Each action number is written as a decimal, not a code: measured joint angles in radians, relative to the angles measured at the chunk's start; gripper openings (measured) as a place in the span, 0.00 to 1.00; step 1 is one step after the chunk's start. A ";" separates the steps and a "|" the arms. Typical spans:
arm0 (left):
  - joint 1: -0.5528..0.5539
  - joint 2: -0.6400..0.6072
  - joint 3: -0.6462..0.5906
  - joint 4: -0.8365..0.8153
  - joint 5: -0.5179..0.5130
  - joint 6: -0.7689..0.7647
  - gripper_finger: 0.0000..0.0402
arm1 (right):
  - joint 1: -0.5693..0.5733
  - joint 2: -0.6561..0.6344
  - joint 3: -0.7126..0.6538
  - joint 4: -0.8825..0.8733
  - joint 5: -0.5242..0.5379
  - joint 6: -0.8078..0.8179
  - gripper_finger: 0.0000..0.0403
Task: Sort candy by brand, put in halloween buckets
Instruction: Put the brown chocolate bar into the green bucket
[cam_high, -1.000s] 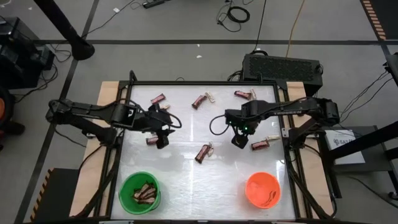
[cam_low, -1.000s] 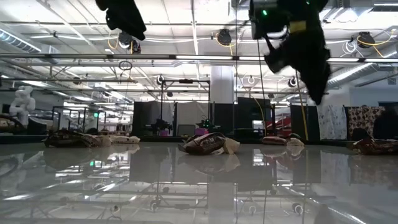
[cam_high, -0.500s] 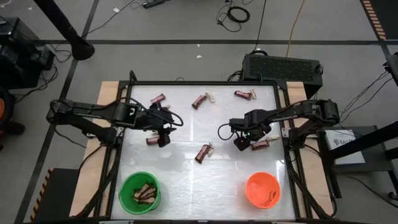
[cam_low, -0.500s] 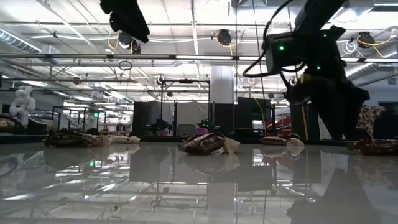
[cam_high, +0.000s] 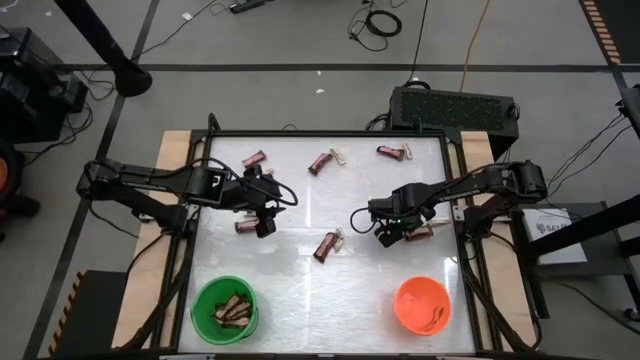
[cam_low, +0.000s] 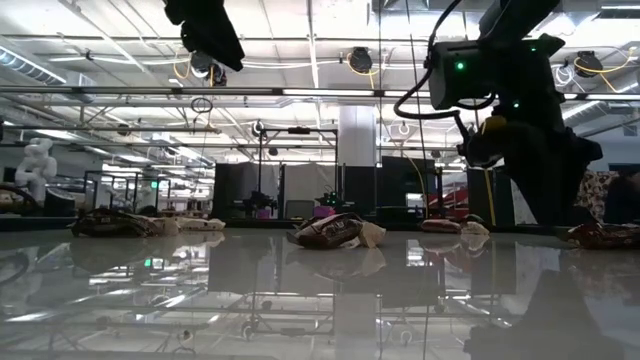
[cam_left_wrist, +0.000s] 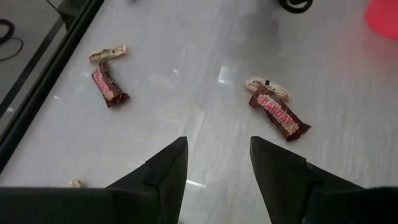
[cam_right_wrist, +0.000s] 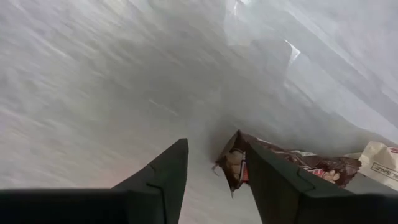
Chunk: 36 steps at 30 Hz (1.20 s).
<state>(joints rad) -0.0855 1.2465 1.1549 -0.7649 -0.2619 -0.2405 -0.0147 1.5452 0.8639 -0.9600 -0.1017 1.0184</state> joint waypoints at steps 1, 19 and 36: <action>0.000 0.000 0.000 0.001 0.000 0.010 0.45 | 0.000 0.000 0.000 -0.001 0.000 0.002 0.37; 0.000 0.000 0.000 0.001 0.000 0.013 0.45 | 0.003 0.006 -0.070 0.026 0.020 0.029 0.18; 0.000 0.000 0.000 0.052 0.000 0.019 0.45 | 0.003 0.006 0.101 0.026 0.072 -0.059 0.00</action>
<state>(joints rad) -0.0853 1.2464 1.1549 -0.7126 -0.2619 -0.2214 -0.0115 1.5509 0.9648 -0.9339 -0.0293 0.9592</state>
